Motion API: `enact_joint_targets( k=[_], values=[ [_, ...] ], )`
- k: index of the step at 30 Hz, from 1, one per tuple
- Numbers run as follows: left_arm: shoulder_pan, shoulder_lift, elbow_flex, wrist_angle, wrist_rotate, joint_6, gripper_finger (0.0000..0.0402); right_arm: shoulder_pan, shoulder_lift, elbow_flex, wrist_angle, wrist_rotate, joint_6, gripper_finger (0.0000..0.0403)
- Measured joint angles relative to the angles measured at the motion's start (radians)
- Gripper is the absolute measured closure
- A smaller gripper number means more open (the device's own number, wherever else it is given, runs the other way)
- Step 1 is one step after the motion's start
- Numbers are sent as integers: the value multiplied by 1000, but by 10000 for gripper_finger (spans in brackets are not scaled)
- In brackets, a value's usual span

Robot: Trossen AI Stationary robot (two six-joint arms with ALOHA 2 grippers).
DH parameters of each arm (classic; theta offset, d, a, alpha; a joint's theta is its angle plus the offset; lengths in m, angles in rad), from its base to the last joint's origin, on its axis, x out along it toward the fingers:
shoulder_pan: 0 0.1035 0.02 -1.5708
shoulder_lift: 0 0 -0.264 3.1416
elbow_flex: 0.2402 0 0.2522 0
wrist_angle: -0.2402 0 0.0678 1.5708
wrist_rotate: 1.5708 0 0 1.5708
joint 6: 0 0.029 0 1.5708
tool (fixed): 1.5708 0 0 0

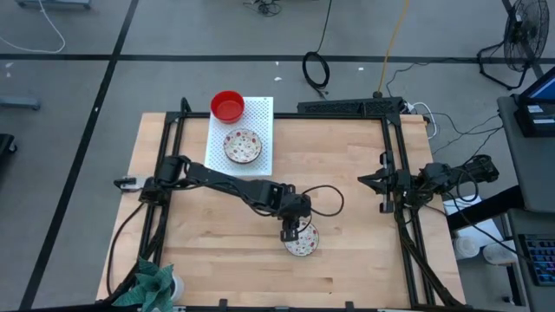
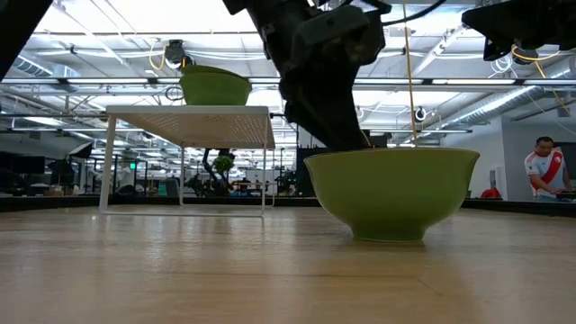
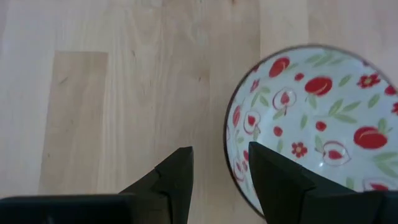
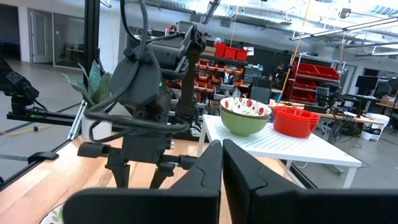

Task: Pick & Place Mini bowls
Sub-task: Stack the white patterned bowl on top of the white patterned bowls on the shelf

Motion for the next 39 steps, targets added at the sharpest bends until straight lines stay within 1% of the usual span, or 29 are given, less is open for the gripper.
enact_joint_targets(
  k=[6,12,15,20,28,39],
  values=[
    [0,9,1,-33,1,3,245,0,2,0,0,0,17,403],
    [-2,9,1,15,10,0,245,0,8,0,0,0,22,403],
    [-5,9,1,17,33,4,245,0,9,0,4,0,19,403],
    [-10,9,0,17,35,5,245,0,18,0,16,0,19,403],
    [-11,9,-82,85,78,2,245,0,49,0,28,0,24,403],
    [-11,9,-86,166,79,39,245,0,82,0,61,0,13,403]
  ],
)
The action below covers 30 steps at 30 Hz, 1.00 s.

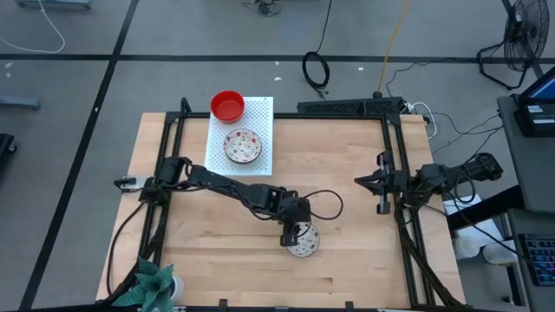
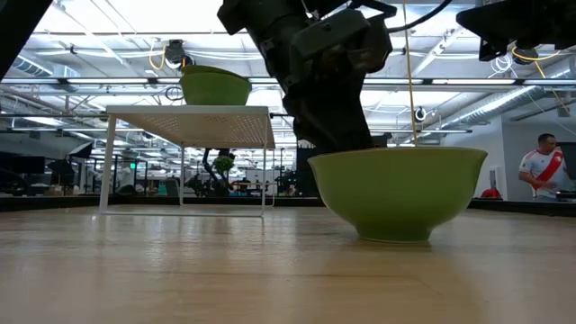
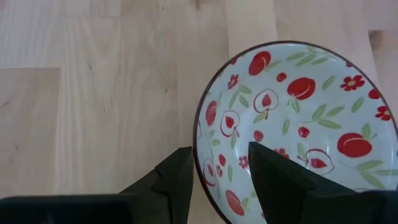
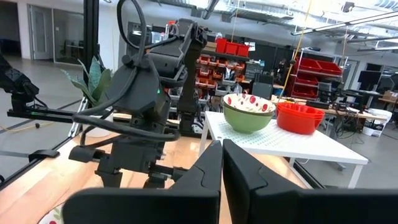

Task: Pick & Place Mini bowls
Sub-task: Stack the white patterned bowl on top of the white patterned bowls on the shelf

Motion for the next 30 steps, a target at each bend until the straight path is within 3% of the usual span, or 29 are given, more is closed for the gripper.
enact_joint_targets(
  k=[20,30],
  values=[
    [4,-2,-50,-4,0,4,245,0,10,0,6,0,-9,403],
    [4,-2,-58,86,0,43,245,0,10,0,6,0,-8,403]
  ],
)
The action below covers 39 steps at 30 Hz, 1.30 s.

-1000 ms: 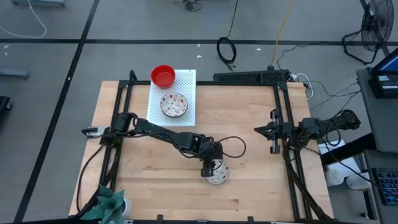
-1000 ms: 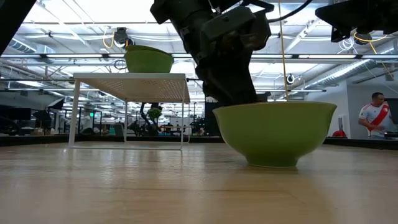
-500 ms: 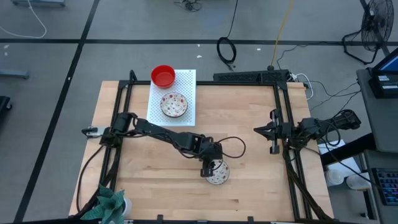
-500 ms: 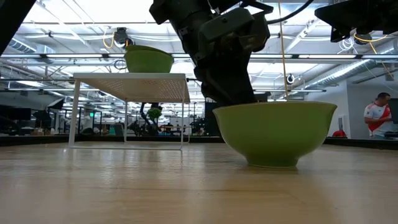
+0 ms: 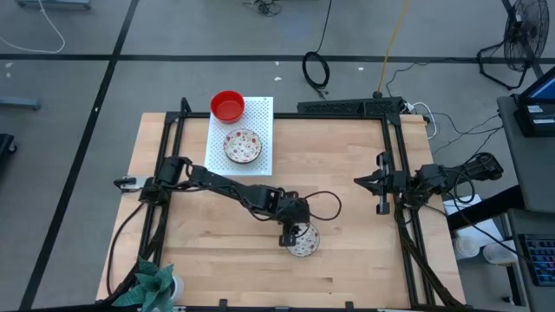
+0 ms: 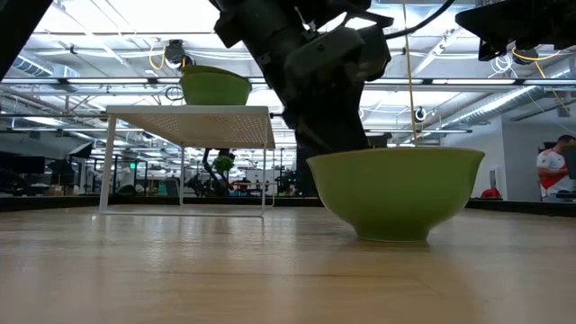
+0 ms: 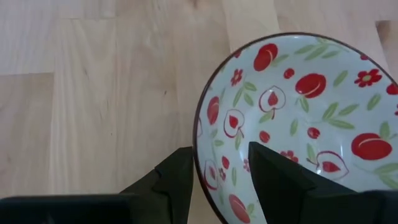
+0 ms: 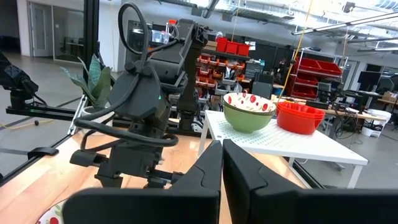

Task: Pick & Place Mini bowls
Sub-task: Stack the white patterned bowl on top of the white patterned bowls on the shelf

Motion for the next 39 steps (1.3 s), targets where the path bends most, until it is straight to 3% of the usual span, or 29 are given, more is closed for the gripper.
enact_joint_targets(
  k=[15,23,29,32,39],
  values=[
    [0,0,-1,7,-10,37,250,0,0,0,0,0,0,403],
    [15,0,-2,7,-16,0,329,0,0,0,0,0,0,403],
    [40,-3,-27,18,53,-73,385,0,0,0,0,0,0,403],
    [44,-4,-30,16,64,-71,387,0,0,0,0,0,0,403],
    [42,1,-34,4,94,-86,347,0,0,0,0,0,-3,403]
  ],
)
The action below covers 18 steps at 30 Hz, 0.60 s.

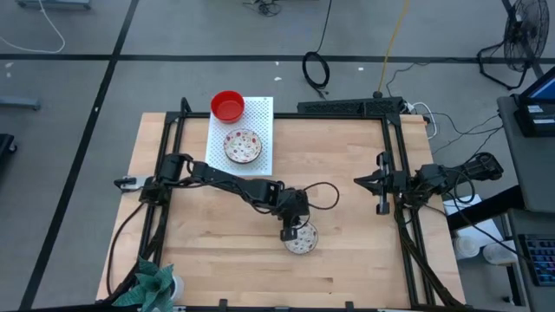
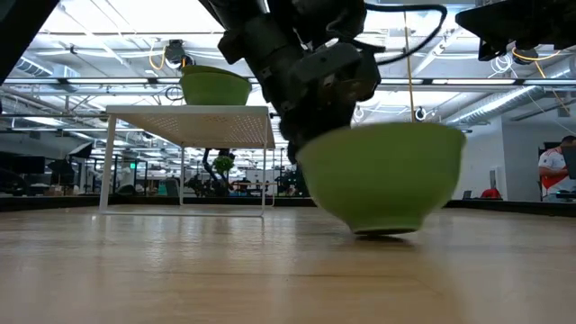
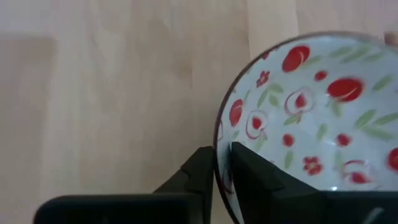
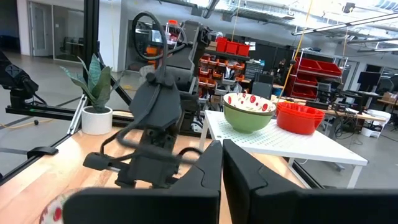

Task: Pick & Place Mini bowls
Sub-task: Stack the white patterned bowl on top of the white patterned bowls on the shelf

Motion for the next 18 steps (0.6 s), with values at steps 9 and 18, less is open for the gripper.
enact_joint_targets(
  k=[9,18],
  values=[
    [-11,1,-1,-1,31,-23,318,0,0,0,0,0,0,403],
    [-11,1,-1,-1,27,16,317,0,0,0,0,0,0,403]
  ],
)
